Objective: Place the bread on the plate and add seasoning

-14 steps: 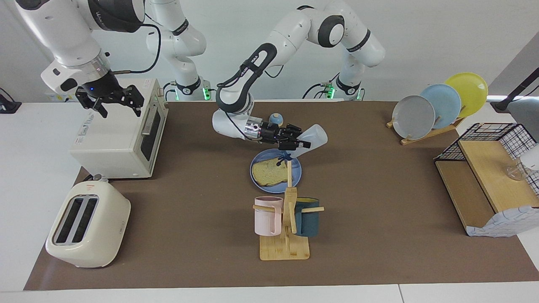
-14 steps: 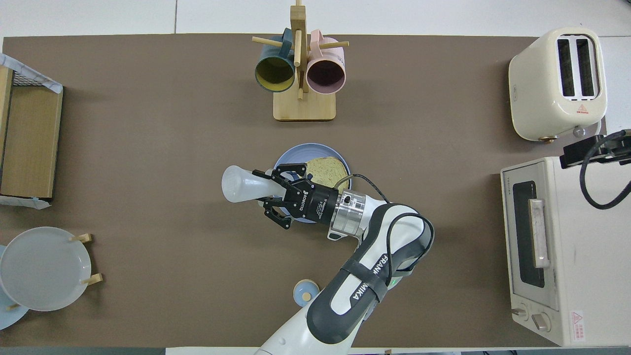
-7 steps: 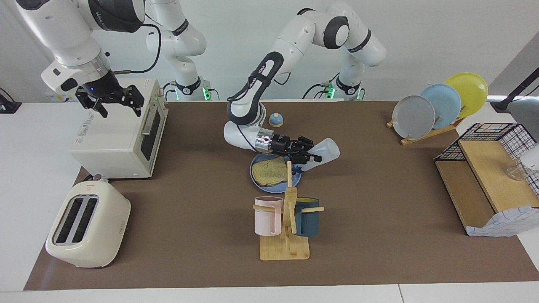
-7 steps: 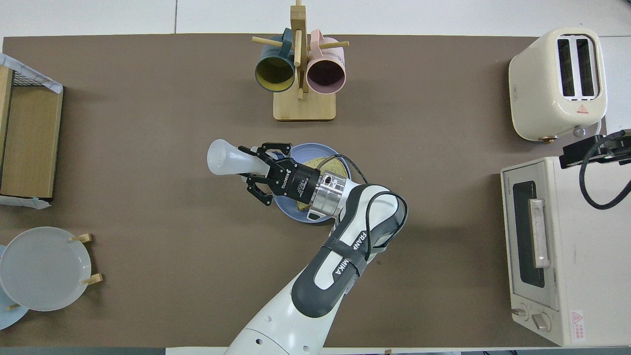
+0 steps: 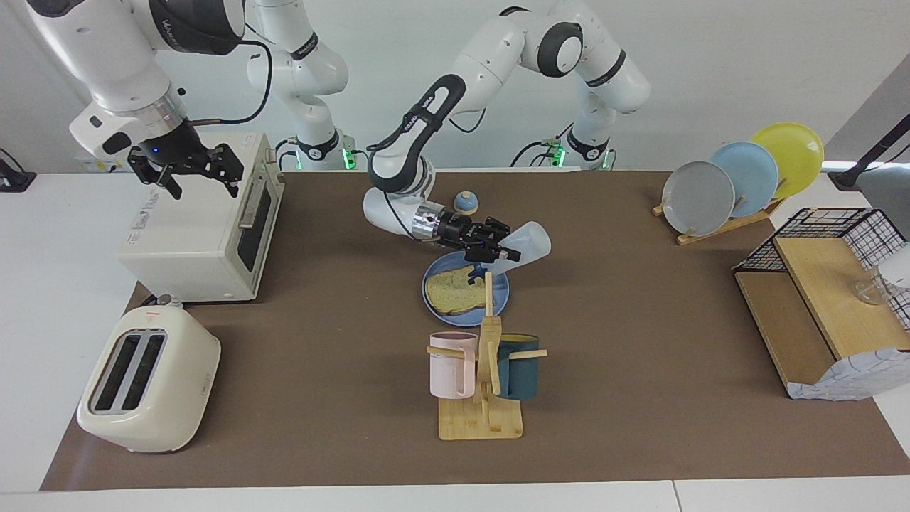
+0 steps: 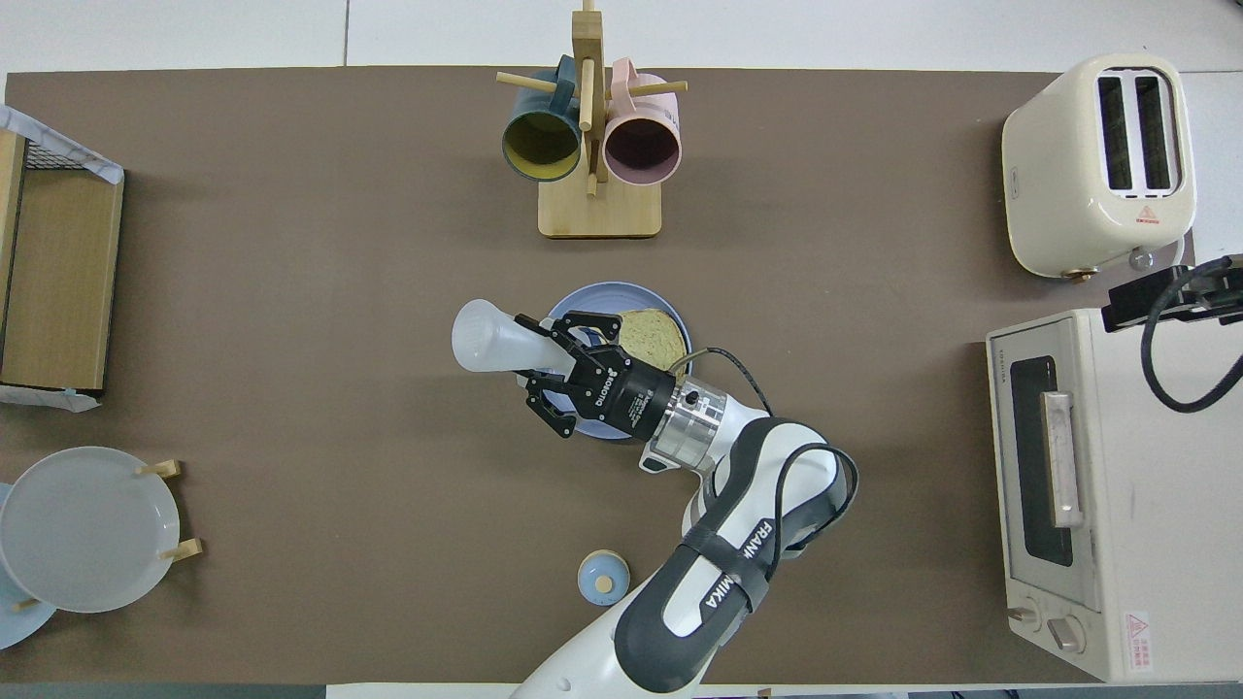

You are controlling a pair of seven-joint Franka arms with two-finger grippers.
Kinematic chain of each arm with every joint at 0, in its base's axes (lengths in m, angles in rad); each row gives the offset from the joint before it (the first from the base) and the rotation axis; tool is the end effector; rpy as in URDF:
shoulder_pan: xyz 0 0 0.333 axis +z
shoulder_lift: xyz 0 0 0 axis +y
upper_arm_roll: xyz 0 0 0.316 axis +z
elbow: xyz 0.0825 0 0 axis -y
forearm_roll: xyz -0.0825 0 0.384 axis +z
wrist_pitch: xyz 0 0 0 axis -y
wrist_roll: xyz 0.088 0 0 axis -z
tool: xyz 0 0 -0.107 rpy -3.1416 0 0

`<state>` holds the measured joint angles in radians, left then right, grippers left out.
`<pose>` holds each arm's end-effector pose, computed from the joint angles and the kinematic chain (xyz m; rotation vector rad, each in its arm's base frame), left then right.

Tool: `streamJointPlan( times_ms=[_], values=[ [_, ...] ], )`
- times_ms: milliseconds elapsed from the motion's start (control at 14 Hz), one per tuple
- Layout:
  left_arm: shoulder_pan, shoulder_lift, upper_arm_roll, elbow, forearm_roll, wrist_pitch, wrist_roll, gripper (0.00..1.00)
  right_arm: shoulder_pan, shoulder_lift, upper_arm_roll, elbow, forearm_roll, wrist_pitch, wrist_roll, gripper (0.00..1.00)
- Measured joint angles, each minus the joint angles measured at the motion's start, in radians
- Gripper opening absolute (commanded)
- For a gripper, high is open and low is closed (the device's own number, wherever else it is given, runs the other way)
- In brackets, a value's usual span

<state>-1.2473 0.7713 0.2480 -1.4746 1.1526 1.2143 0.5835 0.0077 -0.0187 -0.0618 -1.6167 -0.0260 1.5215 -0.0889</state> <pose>0.4189 -0.4930 0.2880 -0.9628 1.1988 0.5781 0.5413 -0.0325 0.6091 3.1194 0.0539 -0.1219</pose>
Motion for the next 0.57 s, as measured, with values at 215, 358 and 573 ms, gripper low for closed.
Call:
streamJointPlan(
  times_ms=[215, 358, 573],
  values=[
    [0.008, -0.002, 0.005, -0.006, 0.000, 0.001, 0.001, 0.00, 0.002, 0.000, 0.000, 0.000, 0.000, 0.000, 0.000, 1.00],
    [0.044, -0.002, 0.009, -0.012, 0.000, 0.014, 0.001, 0.00, 0.002, 0.000, 0.001, 0.000, 0.000, 0.001, 0.000, 1.00],
    [0.115, -0.002, 0.010, -0.015, 0.000, 0.052, 0.001, 0.00, 0.002, 0.000, 0.001, 0.000, 0.000, 0.008, 0.000, 1.00]
  ],
)
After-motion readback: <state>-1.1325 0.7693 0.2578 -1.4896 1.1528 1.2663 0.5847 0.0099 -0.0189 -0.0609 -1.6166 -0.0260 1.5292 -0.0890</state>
